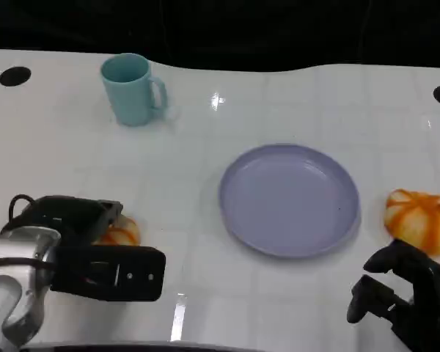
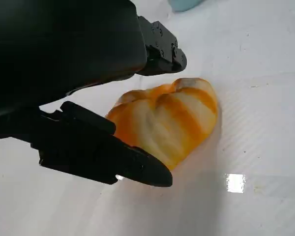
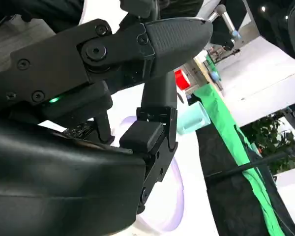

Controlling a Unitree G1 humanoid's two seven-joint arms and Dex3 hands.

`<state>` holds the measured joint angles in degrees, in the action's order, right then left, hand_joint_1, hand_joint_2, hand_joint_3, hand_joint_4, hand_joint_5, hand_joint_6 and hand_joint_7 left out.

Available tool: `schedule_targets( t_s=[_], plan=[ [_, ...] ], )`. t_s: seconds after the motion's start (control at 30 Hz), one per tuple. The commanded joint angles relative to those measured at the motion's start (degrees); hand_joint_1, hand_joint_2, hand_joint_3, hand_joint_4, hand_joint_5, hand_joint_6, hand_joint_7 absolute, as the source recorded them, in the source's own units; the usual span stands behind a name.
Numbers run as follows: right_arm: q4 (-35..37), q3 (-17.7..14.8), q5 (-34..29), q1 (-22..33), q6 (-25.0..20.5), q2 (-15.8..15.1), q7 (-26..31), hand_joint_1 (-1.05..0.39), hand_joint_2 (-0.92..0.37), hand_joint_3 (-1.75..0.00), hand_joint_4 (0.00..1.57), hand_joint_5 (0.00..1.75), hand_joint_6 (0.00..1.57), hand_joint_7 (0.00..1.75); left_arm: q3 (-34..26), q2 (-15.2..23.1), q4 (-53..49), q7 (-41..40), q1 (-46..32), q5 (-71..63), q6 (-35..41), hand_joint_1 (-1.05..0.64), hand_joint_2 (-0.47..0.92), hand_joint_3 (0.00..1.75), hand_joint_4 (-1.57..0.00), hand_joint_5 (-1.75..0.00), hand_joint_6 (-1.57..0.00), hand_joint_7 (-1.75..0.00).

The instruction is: Grasp the bread from the table and place it into the plate.

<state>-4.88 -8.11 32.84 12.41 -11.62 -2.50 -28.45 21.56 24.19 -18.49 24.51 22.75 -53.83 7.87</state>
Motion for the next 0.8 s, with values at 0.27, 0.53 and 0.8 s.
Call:
schedule_targets(
  t_s=[0.27,0.53,0.8],
  plan=[
    [-0.8,-0.4,0.5,0.6,-0.6,-0.4,-0.1,-0.53,-0.92,-0.21,0.74,1.54,0.80,1.06,3.2,-1.7,-20.5,-10.7,7.0,6.1,-7.0,-0.49,0.89,0.02,-0.16,-0.06,-0.23,-0.03],
    [-0.7,-0.6,0.5,0.4,-0.9,-0.5,0.1,-0.53,-0.92,-0.21,0.73,1.54,0.80,1.06,0.8,-3.4,-33.9,-26.4,9.8,13.3,-17.6,-0.29,0.92,0.30,-0.74,-1.03,-0.97,-0.26],
    [-0.7,-0.7,0.7,0.2,-1.2,-0.4,0.3,-0.53,-0.92,-0.19,0.74,1.53,0.80,1.05,1.5,-4.7,-42.4,-40.9,11.6,14.0,-22.9,-0.27,0.91,0.50,-0.81,-1.74,-0.58,-1.73]
  ],
)
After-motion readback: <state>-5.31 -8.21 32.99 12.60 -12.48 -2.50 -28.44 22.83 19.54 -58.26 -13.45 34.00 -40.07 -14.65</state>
